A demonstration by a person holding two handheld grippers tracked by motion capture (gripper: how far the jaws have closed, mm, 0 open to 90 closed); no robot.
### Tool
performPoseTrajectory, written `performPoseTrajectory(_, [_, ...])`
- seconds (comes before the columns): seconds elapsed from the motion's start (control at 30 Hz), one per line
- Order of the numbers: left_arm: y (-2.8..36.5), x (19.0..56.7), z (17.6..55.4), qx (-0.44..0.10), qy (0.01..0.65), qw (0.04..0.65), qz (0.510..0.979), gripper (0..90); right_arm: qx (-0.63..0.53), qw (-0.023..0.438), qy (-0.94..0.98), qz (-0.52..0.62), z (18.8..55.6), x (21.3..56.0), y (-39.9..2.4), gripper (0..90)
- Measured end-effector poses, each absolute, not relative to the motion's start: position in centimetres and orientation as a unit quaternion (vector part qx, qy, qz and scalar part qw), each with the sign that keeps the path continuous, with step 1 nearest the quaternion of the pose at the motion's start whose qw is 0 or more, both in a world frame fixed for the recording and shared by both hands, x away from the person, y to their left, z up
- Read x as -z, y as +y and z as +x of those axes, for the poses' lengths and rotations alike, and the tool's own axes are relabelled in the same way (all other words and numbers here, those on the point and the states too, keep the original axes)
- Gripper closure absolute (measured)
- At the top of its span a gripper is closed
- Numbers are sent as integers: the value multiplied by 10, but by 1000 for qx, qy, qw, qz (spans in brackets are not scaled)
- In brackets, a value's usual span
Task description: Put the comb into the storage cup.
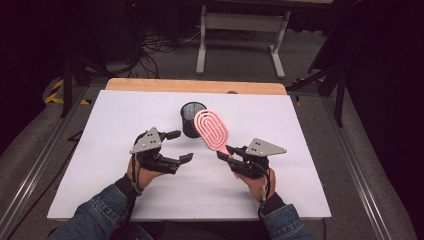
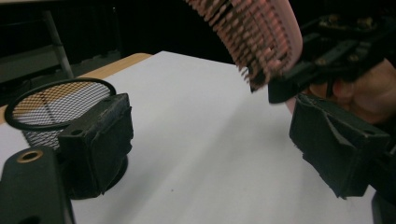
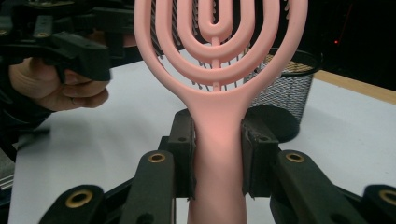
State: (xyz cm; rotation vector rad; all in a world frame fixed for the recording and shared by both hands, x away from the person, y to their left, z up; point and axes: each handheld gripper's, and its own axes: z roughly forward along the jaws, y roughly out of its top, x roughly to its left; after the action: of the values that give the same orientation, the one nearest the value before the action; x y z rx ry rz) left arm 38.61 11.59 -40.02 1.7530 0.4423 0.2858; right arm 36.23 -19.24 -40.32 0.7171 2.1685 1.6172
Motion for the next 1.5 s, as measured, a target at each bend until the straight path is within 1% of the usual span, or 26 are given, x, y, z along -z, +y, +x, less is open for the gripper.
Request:
performPoseTrajectory(0.13, [105,400,388,-113,206,617,751,160,-563,176,771,240,358,406,-181,695])
performPoseTrajectory(0.3, [104,401,390,-101,225,626,740,166,-561,186,769,243,357,408,-177,695])
performPoseTrajectory(0.37, [104,402,391,-88,231,632,735,174,-559,193,769,245,357,408,-177,695])
performPoseTrajectory(0.47, [102,402,391,-77,229,639,730,192,-558,206,765,247,356,408,-176,695])
performPoseTrajectory(0.57, [102,401,390,-66,216,649,727,191,-558,213,763,248,355,407,-176,696])
performPoseTrajectory(0.63, [102,399,389,-68,206,652,726,185,-550,222,766,248,356,408,-176,696])
performPoseTrajectory(0.77, [100,400,390,-65,208,655,724,181,-544,226,771,243,354,410,-170,696])
performPoseTrajectory(0.9, [97,399,389,-64,204,657,723,181,-534,244,777,228,351,411,-162,695])
performPoseTrajectory(1.03, [96,398,389,-66,197,662,720,212,-527,257,778,225,349,415,-154,696])
performPoseTrajectory(1.07, [97,398,389,-67,199,662,719,223,-526,258,779,224,349,417,-153,695])
performPoseTrajectory(1.17, [98,398,389,-68,205,667,714,303,-523,270,777,222,348,419,-149,696])
performPoseTrajectory(1.2, [99,399,389,-66,205,669,711,355,-520,273,780,218,348,420,-148,696])
performPoseTrajectory(1.27, [103,398,389,-64,197,679,704,493,-513,283,782,211,347,422,-146,699])
performPoseTrajectory(1.33, [103,397,388,-61,182,681,707,575,-506,291,786,206,346,424,-143,706])
performPoseTrajectory(1.5, [100,396,383,-71,170,680,710,607,-495,302,789,202,347,427,-139,707])
